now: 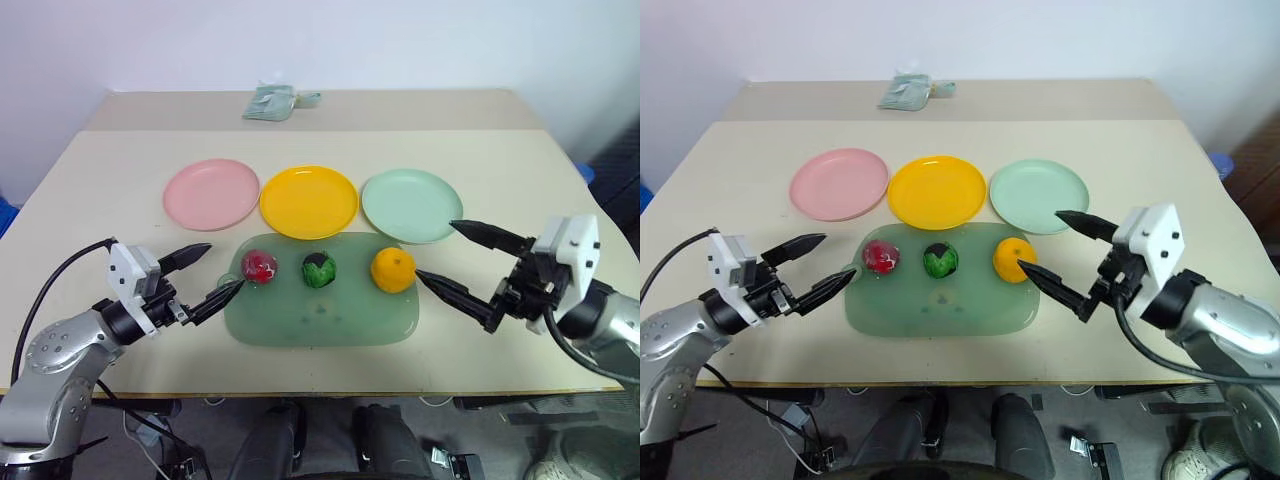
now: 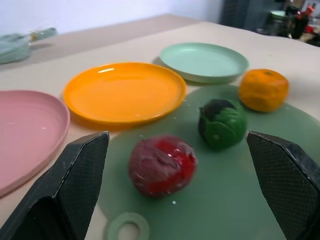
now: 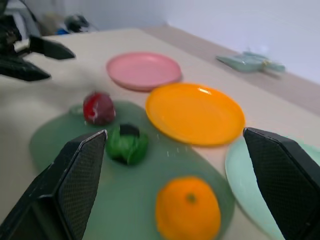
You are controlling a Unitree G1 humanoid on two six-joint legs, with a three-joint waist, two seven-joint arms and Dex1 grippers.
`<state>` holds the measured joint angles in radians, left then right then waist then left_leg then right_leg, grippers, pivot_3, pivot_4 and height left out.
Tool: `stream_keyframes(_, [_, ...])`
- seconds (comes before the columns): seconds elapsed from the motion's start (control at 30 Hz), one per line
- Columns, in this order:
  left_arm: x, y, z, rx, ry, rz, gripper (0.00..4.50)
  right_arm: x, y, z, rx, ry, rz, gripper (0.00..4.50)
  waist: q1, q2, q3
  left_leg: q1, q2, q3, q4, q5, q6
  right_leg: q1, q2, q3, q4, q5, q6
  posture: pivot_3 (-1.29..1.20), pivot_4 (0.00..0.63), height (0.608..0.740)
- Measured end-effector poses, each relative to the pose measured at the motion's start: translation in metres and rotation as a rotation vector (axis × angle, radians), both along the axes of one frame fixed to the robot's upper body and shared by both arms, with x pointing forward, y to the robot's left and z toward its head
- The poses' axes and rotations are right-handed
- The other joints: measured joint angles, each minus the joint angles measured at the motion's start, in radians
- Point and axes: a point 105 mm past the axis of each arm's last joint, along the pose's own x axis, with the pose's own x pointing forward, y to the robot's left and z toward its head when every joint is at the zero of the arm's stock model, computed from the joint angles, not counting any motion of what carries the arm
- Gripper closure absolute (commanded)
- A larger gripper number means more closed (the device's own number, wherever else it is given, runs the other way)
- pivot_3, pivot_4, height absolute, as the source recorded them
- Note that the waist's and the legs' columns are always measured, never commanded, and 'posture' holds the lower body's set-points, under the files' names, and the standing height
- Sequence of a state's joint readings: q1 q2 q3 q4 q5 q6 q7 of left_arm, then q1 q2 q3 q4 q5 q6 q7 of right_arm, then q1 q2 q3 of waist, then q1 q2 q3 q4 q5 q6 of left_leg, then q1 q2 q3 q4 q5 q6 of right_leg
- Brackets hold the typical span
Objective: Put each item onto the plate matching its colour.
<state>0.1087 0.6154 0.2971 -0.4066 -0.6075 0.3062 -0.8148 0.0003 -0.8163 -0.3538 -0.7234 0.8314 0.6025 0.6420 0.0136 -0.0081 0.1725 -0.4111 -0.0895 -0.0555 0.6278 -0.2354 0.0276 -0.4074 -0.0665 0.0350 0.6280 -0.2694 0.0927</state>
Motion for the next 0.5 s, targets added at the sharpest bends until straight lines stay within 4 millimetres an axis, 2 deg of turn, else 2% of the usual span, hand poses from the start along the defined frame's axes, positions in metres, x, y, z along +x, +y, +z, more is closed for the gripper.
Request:
stream_keyframes(0.13, [0.004, -0.003, -0.003, -0.026, 0.023, 0.021, 0.00, 0.009, 0.009, -0.009, -0.016, 0.027, 0.100, 0.04, 0.001, -0.001, 0.001, 0.000, 0.000, 0.000, 0.000, 0.000, 0.001, 0.000, 0.000, -0.001, 0.000, 0.000, 0.000, 0.00, 0.150, 0.740])
stream_keyframes(0.27, [0.009, -0.002, -0.005, -0.027, 0.060, 0.045, 0.00, 0.010, 0.015, -0.019, -0.036, 0.052, 0.208, 0.04, 0.000, -0.001, 0.001, 0.000, 0.000, 0.000, 0.000, 0.000, 0.001, 0.000, 0.000, -0.002, 0.000, 0.001, 0.001, 0.00, 0.150, 0.740])
stream_keyframes(0.5, [0.014, -0.006, -0.011, -0.019, 0.114, 0.055, 0.00, 0.016, 0.009, -0.041, -0.082, 0.079, 0.302, 0.04, 0.000, -0.001, 0.001, 0.000, 0.000, 0.000, 0.002, -0.001, 0.000, 0.000, 0.000, -0.002, 0.001, 0.002, 0.001, 0.00, 0.150, 0.740])
